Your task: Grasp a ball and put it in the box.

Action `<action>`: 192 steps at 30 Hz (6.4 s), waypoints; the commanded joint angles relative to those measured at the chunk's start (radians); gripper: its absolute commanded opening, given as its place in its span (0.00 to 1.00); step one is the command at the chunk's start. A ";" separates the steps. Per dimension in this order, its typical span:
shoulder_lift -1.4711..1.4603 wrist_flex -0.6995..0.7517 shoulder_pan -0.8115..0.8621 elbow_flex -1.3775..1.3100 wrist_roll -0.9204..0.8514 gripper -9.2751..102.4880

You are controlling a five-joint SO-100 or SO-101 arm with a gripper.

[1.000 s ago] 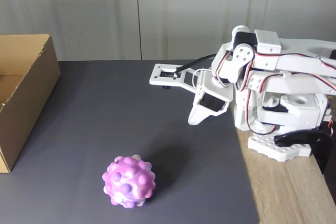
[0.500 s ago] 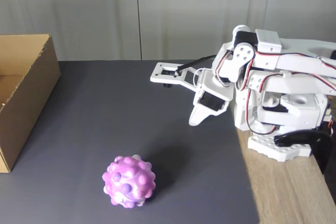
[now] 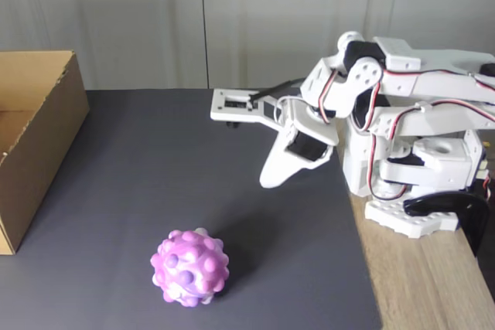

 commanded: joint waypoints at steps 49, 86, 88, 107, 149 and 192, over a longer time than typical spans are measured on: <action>-1.043 -0.511 -0.333 -0.695 0.044 0.47; -1.259 -0.673 -0.344 -0.663 0.123 0.22; -1.224 -0.658 -0.339 -0.663 0.110 0.22; -1.115 -0.388 -0.137 -1.160 0.110 0.20; -2.137 -0.752 0.170 -2.324 0.109 0.17; -2.451 -0.333 0.198 -2.879 0.132 0.08</action>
